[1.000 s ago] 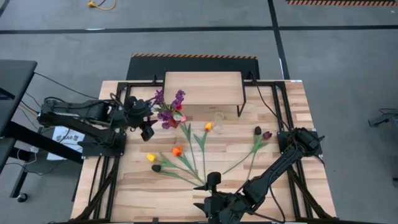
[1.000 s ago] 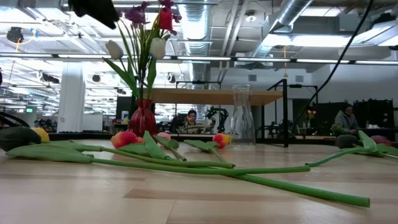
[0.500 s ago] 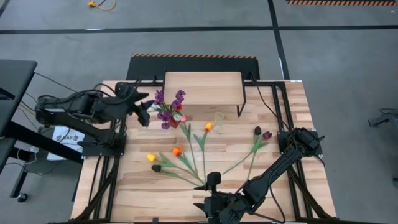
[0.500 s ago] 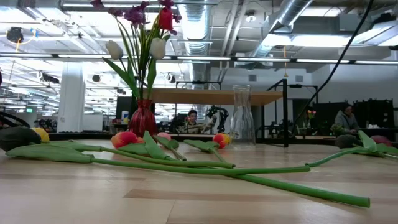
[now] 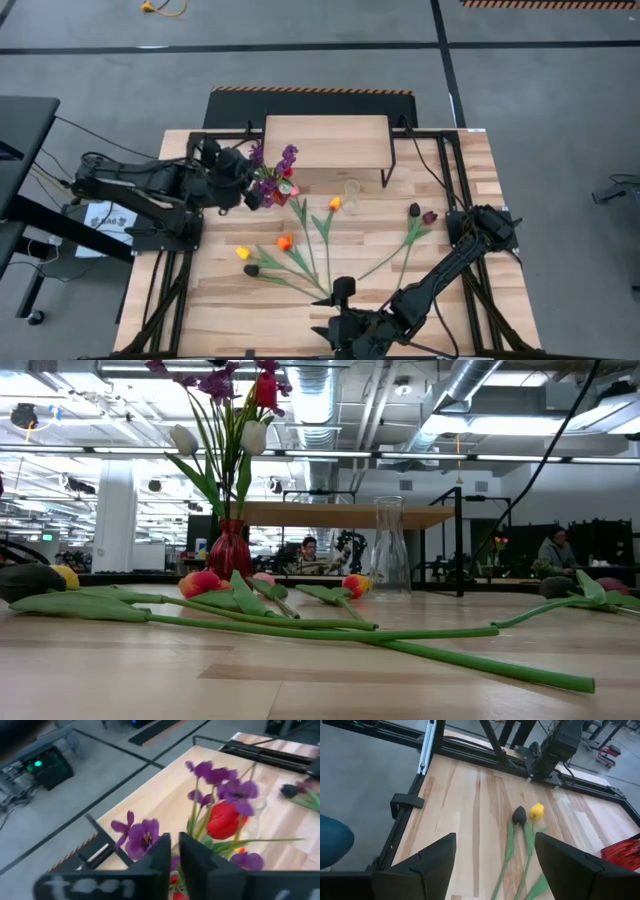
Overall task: Pick and place flowers into a vace then onto a shelf
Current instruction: Put the purple flowers into the red flower vase, then put the bottom black flower into the transparent flower vase
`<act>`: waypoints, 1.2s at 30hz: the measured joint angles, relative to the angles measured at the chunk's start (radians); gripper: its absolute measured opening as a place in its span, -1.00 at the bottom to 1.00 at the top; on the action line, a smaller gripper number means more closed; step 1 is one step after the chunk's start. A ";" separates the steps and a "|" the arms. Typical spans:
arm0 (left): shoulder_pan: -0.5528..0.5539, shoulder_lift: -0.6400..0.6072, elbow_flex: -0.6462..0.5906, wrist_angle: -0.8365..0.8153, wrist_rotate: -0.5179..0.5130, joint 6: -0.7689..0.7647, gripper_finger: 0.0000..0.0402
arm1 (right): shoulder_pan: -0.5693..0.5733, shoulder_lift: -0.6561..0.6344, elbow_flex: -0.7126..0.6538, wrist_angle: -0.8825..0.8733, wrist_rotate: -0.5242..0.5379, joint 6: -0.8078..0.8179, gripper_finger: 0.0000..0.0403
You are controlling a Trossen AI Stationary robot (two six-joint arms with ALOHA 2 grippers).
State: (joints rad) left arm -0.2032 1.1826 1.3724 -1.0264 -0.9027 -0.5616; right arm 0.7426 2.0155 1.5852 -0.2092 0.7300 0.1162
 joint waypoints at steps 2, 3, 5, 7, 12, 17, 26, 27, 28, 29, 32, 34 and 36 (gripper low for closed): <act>-0.003 0.003 -0.036 -0.010 -0.011 -0.029 -0.97 | 0.003 0.000 0.000 0.000 0.000 0.000 0.32; -0.003 0.004 -0.052 -0.010 -0.012 -0.035 -0.97 | 0.005 0.000 0.000 -0.001 0.000 0.001 0.32; -0.005 0.003 -0.084 -0.005 -0.028 -0.054 -0.95 | 0.010 0.000 0.000 -0.013 0.000 0.014 0.32; -0.011 -0.001 -0.115 -0.005 -0.028 -0.079 -0.96 | 0.014 0.000 0.000 -0.019 0.000 0.016 0.31; -0.089 -0.011 -0.124 0.019 -0.118 -0.095 -0.99 | 0.017 0.000 0.000 -0.018 0.001 0.016 0.31; -0.217 -0.046 -0.081 0.041 -0.264 -0.052 -1.00 | 0.016 0.000 0.000 -0.018 0.001 0.015 0.32; -0.542 -0.094 -0.076 0.076 -0.448 -0.098 -0.99 | 0.035 0.000 0.000 -0.013 0.004 -0.020 0.32; -0.584 -0.094 -0.087 0.072 -0.474 -0.127 -0.99 | 0.040 0.000 0.000 -0.010 0.004 -0.033 0.32; -0.628 -0.093 -0.099 0.065 -0.499 -0.155 -0.99 | 0.044 0.000 -0.005 0.008 0.003 -0.040 0.31; -0.671 -0.092 -0.111 0.061 -0.517 -0.182 -0.99 | 0.048 0.000 -0.014 0.032 0.000 -0.054 0.32; -0.785 -0.093 -0.148 0.038 -0.530 -0.262 -0.99 | 0.056 0.000 -0.054 0.130 -0.057 -0.123 0.32; -0.832 -0.092 -0.177 0.039 -0.498 -0.290 -0.99 | 0.054 0.000 -0.074 0.190 -0.146 -0.165 0.32; -0.869 -0.092 -0.203 0.057 -0.448 -0.289 -0.99 | 0.043 0.000 -0.077 0.217 -0.242 -0.177 0.32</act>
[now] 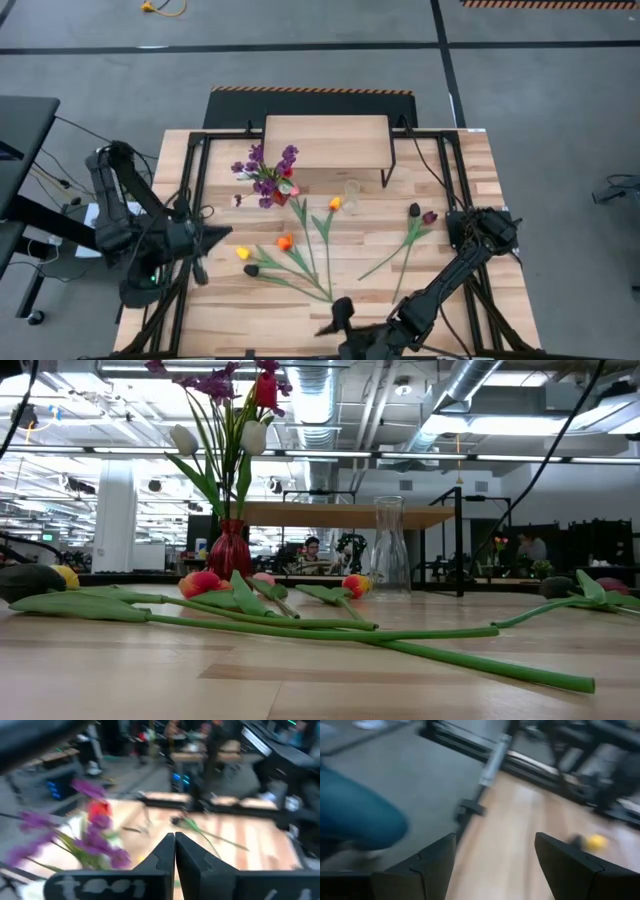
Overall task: Pick and place flowers into a vace then onto a shelf
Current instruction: Put the bottom black flower into the transparent flower vase
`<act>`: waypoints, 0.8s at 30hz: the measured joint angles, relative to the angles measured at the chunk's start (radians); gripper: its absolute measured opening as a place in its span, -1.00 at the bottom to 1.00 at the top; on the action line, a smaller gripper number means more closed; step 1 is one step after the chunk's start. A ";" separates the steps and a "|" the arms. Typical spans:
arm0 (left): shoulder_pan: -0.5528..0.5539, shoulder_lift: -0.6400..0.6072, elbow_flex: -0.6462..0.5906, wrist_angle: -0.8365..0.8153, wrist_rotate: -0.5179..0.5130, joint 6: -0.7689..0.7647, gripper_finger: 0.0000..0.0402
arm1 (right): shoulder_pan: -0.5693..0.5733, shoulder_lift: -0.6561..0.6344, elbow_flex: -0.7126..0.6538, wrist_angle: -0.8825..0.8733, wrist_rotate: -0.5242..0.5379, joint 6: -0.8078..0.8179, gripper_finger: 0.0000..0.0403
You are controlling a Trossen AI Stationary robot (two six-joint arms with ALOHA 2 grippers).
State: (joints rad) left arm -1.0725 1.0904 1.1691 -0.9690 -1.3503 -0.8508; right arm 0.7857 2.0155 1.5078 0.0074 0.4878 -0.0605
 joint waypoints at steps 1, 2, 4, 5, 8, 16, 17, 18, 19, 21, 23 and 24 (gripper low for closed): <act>-0.019 0.000 -0.015 0.037 0.028 0.021 -0.99 | -0.007 0.000 0.000 0.005 -0.038 0.000 0.32; -0.036 0.000 -0.032 0.092 0.052 0.058 -0.99 | -0.015 0.000 0.000 0.006 -0.065 0.000 0.31; -0.067 0.003 -0.073 0.239 0.113 0.182 -0.99 | -0.032 0.000 0.000 0.009 -0.090 0.000 0.32; -0.081 0.003 -0.097 0.334 0.155 0.262 -0.99 | -0.040 0.000 0.000 0.013 -0.096 -0.001 0.31; -0.114 0.003 -0.169 0.679 0.351 0.543 -0.99 | -0.061 -0.005 0.000 0.008 -0.133 -0.001 0.31; -0.146 -0.004 -0.314 1.126 0.937 0.936 -0.99 | -0.083 -0.007 0.000 0.001 -0.227 -0.001 0.31; -0.139 -0.007 -0.333 1.142 0.944 0.960 -0.99 | -0.082 -0.007 0.000 0.000 -0.228 0.000 0.31; -0.130 -0.015 -0.355 1.161 0.946 0.981 -0.99 | -0.080 -0.007 0.000 0.000 -0.228 0.000 0.31; -0.117 -0.027 -0.380 1.182 0.948 1.002 -0.99 | -0.077 -0.007 0.000 0.002 -0.228 0.000 0.31; -0.081 -0.060 -0.444 1.242 0.963 1.039 -0.99 | -0.070 -0.013 -0.001 -0.005 -0.228 0.000 0.31; -0.028 -0.114 -0.531 1.326 1.000 1.057 -0.99 | -0.065 -0.025 -0.002 -0.007 -0.228 0.001 0.31; 0.006 -0.147 -0.576 1.375 1.023 1.058 -0.99 | -0.064 -0.036 -0.002 -0.014 -0.227 0.004 0.32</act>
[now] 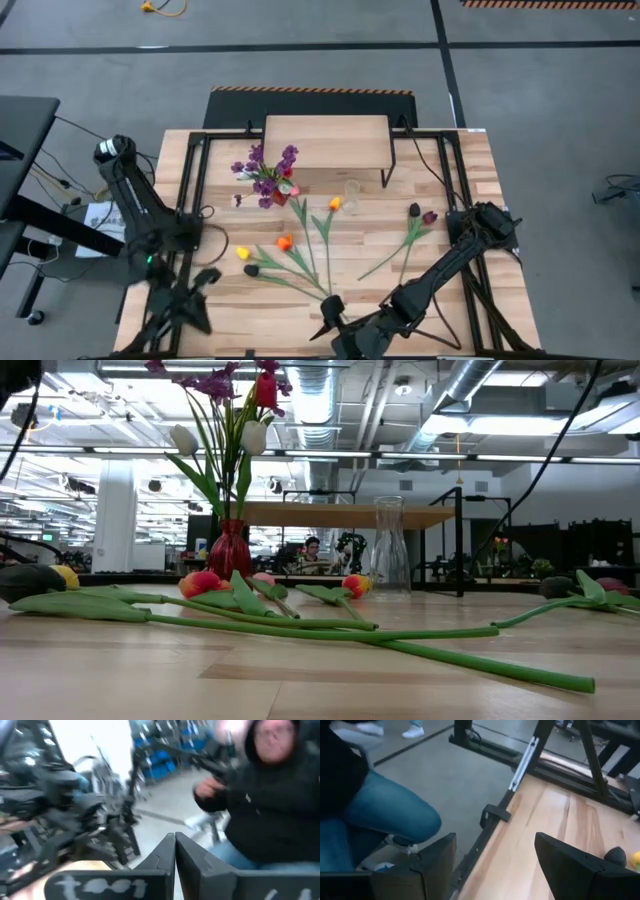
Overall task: Pick and place flowers into a vace then onto a shelf
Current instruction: Put the bottom black flower into the transparent flower vase
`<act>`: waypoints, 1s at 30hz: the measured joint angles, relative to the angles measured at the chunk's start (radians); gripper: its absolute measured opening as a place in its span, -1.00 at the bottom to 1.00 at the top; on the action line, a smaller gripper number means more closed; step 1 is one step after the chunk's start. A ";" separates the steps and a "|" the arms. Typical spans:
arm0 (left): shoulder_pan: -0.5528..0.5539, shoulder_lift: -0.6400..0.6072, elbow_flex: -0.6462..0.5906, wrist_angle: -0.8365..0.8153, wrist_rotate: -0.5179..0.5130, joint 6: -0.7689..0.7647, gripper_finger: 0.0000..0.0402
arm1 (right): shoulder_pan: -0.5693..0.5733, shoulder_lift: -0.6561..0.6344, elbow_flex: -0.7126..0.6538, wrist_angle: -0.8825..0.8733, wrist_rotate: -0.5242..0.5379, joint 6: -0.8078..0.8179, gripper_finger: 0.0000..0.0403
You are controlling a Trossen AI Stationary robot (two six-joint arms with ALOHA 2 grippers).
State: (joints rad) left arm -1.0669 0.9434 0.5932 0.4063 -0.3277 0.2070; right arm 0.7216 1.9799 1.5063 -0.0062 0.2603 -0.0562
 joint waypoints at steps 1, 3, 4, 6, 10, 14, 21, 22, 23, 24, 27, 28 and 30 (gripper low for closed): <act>0.035 -0.041 -0.044 0.039 0.019 -0.006 -0.99 | 0.000 -0.012 0.000 -0.016 0.000 0.001 0.32; 0.100 -0.133 -0.130 0.075 0.039 -0.042 -0.99 | 0.000 -0.032 0.000 -0.040 0.001 0.010 0.31; 0.125 -0.182 -0.172 0.079 0.047 -0.067 -0.99 | -0.001 -0.041 0.000 -0.055 0.002 0.015 0.31; 0.160 -0.290 -0.248 0.075 0.058 -0.109 -0.99 | -0.001 -0.056 0.000 -0.086 0.006 0.032 0.32; 0.167 -0.496 -0.380 0.076 0.087 -0.154 -0.99 | -0.001 -0.065 -0.004 -0.165 0.117 0.128 0.32; 0.153 -0.647 -0.480 0.085 0.113 -0.152 -0.99 | -0.002 -0.062 -0.109 -0.129 0.258 0.270 0.31; 0.149 -0.729 -0.562 0.093 0.094 -0.149 -0.99 | -0.011 -0.061 -0.269 0.007 0.495 0.545 0.31; 0.149 -0.725 -0.572 0.110 0.104 -0.146 -0.99 | -0.011 -0.061 -0.278 0.030 0.498 0.564 0.32; 0.149 -0.717 -0.581 0.129 0.112 -0.145 -0.99 | -0.010 -0.061 -0.286 0.060 0.497 0.579 0.32; 0.148 -0.708 -0.582 0.139 0.116 -0.146 -0.99 | -0.009 -0.061 -0.293 0.088 0.496 0.580 0.31; 0.147 -0.666 -0.582 0.159 0.116 -0.147 -0.99 | -0.008 -0.060 -0.300 0.146 0.461 0.557 0.31; 0.147 -0.650 -0.582 0.170 0.111 -0.146 -0.99 | -0.008 -0.051 -0.300 0.173 0.447 0.539 0.31; 0.147 -0.621 -0.582 0.202 0.105 -0.145 -0.99 | -0.002 -0.040 -0.302 0.217 0.436 0.494 0.31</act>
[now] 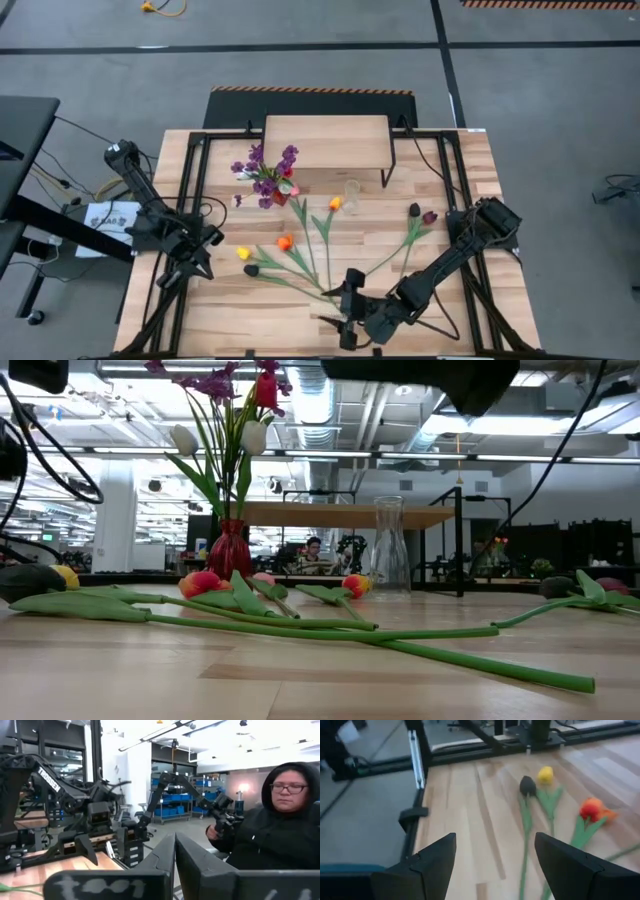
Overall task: Pick and place flowers into a vace then onto a shelf
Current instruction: Put the bottom black flower into the transparent flower vase
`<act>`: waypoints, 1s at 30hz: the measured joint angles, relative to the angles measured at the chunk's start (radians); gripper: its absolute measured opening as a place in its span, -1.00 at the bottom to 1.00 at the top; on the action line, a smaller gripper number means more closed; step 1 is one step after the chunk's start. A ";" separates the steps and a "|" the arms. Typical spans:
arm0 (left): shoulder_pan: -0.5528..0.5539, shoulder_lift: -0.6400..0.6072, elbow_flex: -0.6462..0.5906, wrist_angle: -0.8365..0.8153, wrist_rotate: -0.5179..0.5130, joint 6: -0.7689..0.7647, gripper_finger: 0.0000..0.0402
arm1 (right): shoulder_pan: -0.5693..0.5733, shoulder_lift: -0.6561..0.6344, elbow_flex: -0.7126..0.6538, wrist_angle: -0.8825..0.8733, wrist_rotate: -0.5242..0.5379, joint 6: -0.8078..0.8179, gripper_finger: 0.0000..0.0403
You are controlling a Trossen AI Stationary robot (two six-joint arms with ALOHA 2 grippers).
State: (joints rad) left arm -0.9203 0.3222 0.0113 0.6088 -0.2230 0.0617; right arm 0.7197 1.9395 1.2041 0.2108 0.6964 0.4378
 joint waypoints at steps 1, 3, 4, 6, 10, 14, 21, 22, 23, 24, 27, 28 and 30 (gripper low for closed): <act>0.000 0.015 0.000 0.016 0.000 0.005 -0.99 | 0.004 0.003 -0.001 0.021 -0.005 -0.012 0.31; 0.000 0.042 0.000 0.036 0.001 0.017 -0.99 | -0.002 0.026 0.007 0.088 -0.034 -0.018 0.32; 0.000 0.050 0.000 0.044 0.006 0.019 -0.99 | -0.002 0.031 0.004 0.079 -0.040 -0.027 0.31; -0.001 0.060 0.000 0.060 -0.013 0.022 -0.99 | 0.000 0.042 -0.001 0.067 -0.043 -0.034 0.31; 0.000 0.062 0.006 0.066 -0.075 0.004 -0.99 | -0.029 0.065 0.000 0.068 -0.046 0.004 0.31; 0.000 0.064 0.007 0.045 -0.089 -0.045 -0.99 | -0.065 0.099 0.001 0.069 -0.121 0.008 0.31; 0.000 0.091 0.002 0.007 -0.239 -0.116 -0.99 | -0.096 0.186 0.025 0.095 -0.194 -0.015 0.31; 0.001 0.099 0.002 0.007 -0.258 -0.117 -0.99 | -0.100 0.193 0.026 0.084 -0.196 -0.023 0.31; 0.000 0.110 0.002 0.008 -0.273 -0.117 -0.99 | -0.100 0.198 0.027 0.072 -0.196 -0.037 0.31; 0.000 0.122 0.005 0.003 -0.294 -0.116 -0.99 | -0.101 0.207 0.038 0.073 -0.199 -0.048 0.31; 0.000 0.159 0.024 -0.001 -0.335 -0.116 -0.99 | -0.109 0.217 0.060 0.085 -0.201 -0.069 0.31; 0.000 0.173 0.031 -0.003 -0.346 -0.116 -0.99 | -0.111 0.219 0.064 0.081 -0.202 -0.078 0.31; 0.000 0.200 0.054 -0.042 -0.372 -0.124 -0.99 | -0.113 0.220 0.065 0.075 -0.202 -0.079 0.31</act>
State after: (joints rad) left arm -0.9203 0.5219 0.0656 0.5670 -0.5953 -0.0627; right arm 0.6067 2.1593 1.2690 0.2857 0.4942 0.3584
